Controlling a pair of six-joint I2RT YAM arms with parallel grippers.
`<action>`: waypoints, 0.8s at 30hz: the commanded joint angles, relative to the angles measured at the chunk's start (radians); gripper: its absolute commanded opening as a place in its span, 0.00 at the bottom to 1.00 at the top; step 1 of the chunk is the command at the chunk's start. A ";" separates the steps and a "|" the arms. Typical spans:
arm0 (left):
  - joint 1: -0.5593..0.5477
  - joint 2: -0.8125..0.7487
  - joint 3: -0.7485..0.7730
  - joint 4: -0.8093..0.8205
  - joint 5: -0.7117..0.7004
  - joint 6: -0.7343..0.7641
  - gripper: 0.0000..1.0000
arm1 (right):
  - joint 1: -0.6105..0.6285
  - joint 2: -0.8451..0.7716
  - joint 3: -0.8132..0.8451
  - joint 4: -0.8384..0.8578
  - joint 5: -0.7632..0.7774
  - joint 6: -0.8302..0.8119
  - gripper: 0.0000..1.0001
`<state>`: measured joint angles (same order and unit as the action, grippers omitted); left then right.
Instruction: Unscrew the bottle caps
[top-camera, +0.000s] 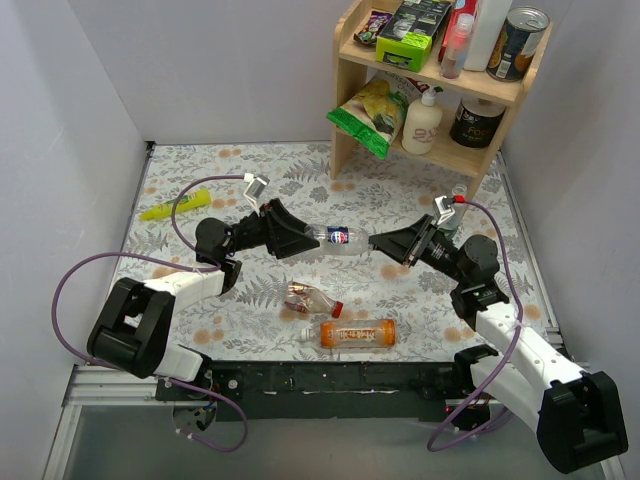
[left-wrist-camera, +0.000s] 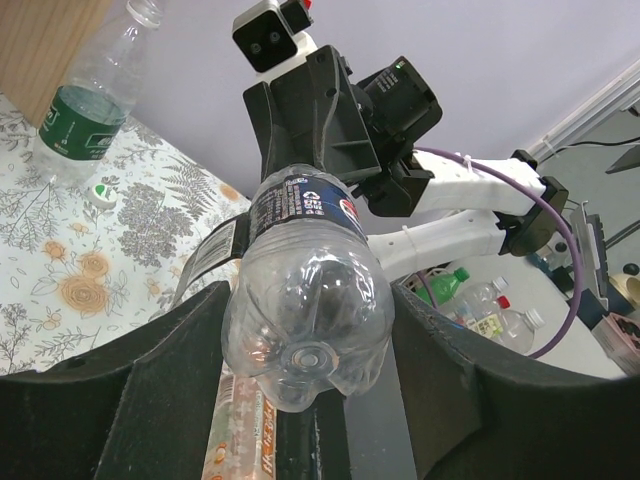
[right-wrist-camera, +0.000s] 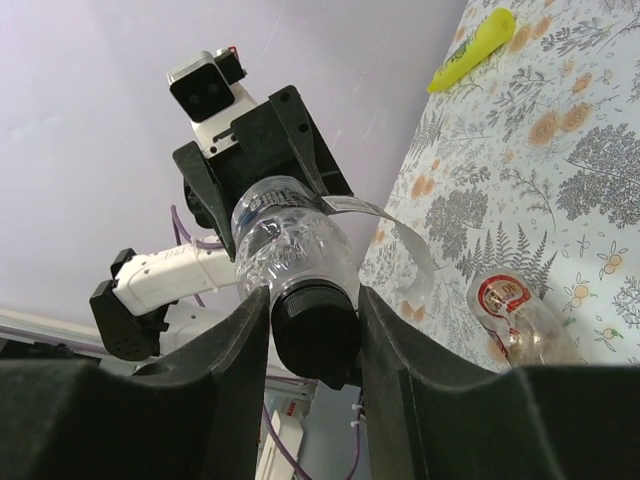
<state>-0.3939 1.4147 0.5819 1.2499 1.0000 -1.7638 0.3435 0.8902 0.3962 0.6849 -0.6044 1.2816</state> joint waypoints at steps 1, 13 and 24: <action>0.000 0.000 0.024 0.002 0.031 0.015 0.00 | 0.006 0.003 0.019 0.010 0.003 -0.053 0.22; -0.002 -0.144 0.214 -0.825 -0.131 0.608 0.98 | -0.041 -0.046 0.196 -0.417 0.063 -0.349 0.01; -0.203 -0.275 0.263 -1.145 -0.450 1.076 0.98 | -0.072 0.041 0.480 -0.823 -0.014 -0.640 0.01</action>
<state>-0.4606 1.1931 0.8272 0.2611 0.7025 -0.9279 0.2745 0.8902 0.7429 0.0505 -0.5579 0.7940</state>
